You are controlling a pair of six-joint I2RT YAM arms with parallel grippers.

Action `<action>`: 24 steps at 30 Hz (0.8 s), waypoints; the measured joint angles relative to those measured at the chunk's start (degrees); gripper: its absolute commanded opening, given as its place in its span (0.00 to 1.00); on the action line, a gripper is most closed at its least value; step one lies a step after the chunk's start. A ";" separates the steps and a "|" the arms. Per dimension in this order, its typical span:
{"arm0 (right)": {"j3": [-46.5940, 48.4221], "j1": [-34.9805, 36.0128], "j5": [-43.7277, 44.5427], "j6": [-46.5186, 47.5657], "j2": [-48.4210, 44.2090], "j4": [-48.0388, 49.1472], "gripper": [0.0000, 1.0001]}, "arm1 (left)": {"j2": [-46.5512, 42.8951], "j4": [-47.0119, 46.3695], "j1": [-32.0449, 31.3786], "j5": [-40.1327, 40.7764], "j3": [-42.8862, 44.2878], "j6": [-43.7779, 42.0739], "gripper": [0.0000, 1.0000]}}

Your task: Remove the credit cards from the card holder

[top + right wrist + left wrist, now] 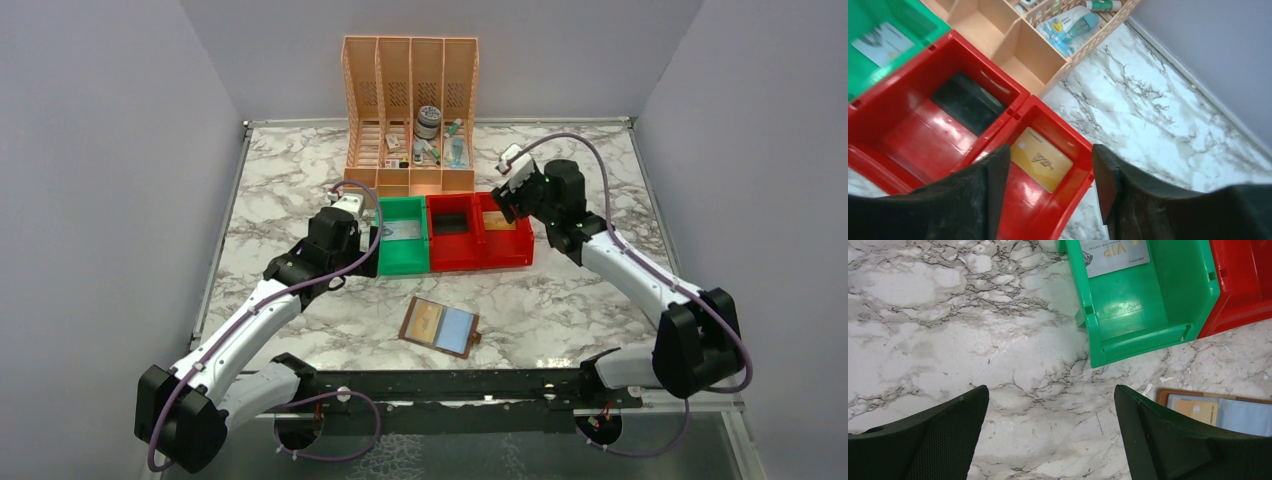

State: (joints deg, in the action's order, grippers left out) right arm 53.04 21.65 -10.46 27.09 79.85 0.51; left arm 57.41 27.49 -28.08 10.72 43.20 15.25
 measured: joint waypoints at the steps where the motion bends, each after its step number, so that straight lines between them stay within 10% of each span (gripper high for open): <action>1: -1.05 0.00 0.37 -3.67 -1.79 0.74 0.44 | 0.00 0.00 0.00 0.00 0.00 0.00 0.99; 11: -4.74 1.70 -8.50 -40.46 -2.47 -2.27 0.47 | 0.39 -0.63 0.35 -1.73 0.00 0.02 0.99; 24: -14.86 28.39 4.66 -66.12 -3.56 -2.36 0.40 | 3.21 -1.70 0.37 -6.12 0.00 0.02 0.94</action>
State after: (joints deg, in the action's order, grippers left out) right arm 38.17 50.04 -5.80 -39.03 76.29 -1.85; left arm 60.62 25.78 -27.70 4.60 43.20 15.27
